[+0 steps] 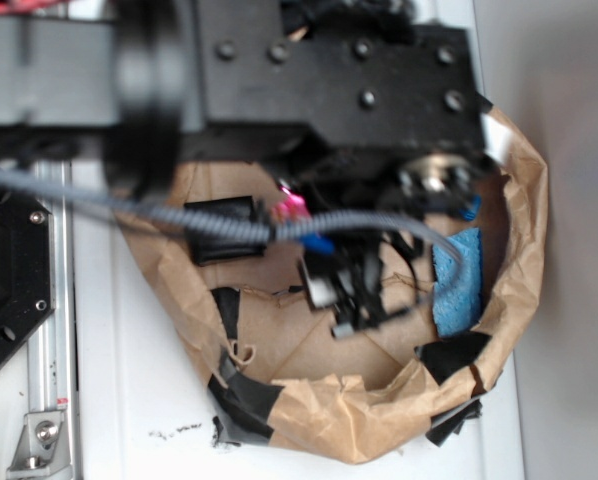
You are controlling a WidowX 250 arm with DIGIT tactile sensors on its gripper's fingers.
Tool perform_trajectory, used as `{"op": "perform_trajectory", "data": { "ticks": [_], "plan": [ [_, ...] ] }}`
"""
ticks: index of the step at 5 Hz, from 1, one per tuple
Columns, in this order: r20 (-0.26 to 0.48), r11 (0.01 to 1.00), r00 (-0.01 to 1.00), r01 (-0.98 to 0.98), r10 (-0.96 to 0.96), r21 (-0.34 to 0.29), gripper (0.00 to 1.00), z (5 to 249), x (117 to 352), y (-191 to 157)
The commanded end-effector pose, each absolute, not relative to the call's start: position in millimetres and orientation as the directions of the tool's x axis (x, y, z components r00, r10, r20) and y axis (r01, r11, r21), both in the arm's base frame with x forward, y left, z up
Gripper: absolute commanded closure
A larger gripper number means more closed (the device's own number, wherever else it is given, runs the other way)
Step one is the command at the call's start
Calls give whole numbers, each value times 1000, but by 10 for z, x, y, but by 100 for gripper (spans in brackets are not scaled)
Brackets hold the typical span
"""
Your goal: Grab the shell.
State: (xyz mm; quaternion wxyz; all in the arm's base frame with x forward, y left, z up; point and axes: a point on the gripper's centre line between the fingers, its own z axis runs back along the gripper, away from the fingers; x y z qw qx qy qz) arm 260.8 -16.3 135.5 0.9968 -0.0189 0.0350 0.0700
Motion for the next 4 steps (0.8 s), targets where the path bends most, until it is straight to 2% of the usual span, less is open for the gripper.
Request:
{"op": "perform_trajectory", "data": {
  "ticks": [1,4],
  "plan": [
    [72,994,995,-67,74,-87,100,1894,2625,-332],
    [58,994,995,-73,78,-77,100,1839,2639,-319]
  ]
}}
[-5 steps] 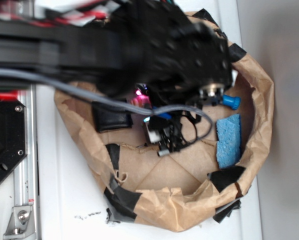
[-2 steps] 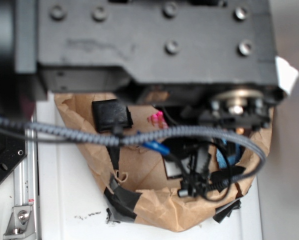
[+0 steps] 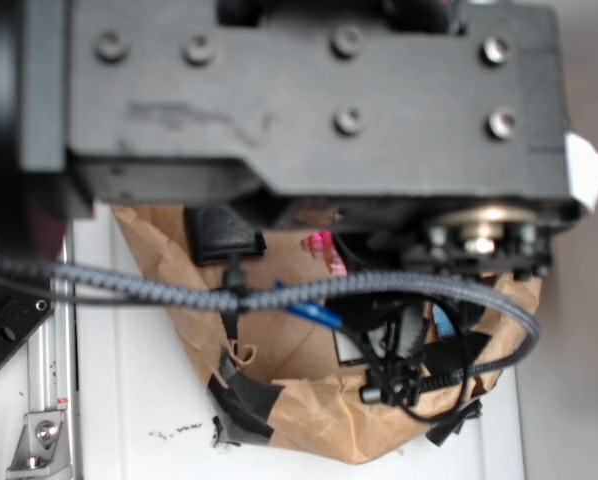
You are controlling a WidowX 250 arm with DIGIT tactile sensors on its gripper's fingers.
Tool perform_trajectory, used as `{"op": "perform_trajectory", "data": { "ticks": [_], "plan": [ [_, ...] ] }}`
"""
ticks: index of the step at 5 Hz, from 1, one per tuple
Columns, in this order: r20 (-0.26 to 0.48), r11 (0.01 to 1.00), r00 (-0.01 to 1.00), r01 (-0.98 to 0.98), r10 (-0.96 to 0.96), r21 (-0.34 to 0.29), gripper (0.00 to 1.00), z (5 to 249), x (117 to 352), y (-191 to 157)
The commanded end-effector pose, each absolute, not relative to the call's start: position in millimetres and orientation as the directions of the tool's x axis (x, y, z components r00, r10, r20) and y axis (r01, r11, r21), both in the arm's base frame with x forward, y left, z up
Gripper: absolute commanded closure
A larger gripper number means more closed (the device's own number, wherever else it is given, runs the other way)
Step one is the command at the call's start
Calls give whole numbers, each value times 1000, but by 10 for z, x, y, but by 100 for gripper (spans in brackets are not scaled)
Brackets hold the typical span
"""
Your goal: Grab the shell.
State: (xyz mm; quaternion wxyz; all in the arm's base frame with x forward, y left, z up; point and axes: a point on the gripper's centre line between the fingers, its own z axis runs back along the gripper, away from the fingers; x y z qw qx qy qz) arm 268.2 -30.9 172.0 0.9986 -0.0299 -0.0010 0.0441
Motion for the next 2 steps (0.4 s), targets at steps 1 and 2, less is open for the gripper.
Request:
{"op": "perform_trajectory", "data": {
  "ticks": [1,2],
  "plan": [
    [56,993,995,-78,83,-89,100,1860,2633,-329],
    [46,992,993,-103,107,-69,100,1853,2574,-330]
  ]
}}
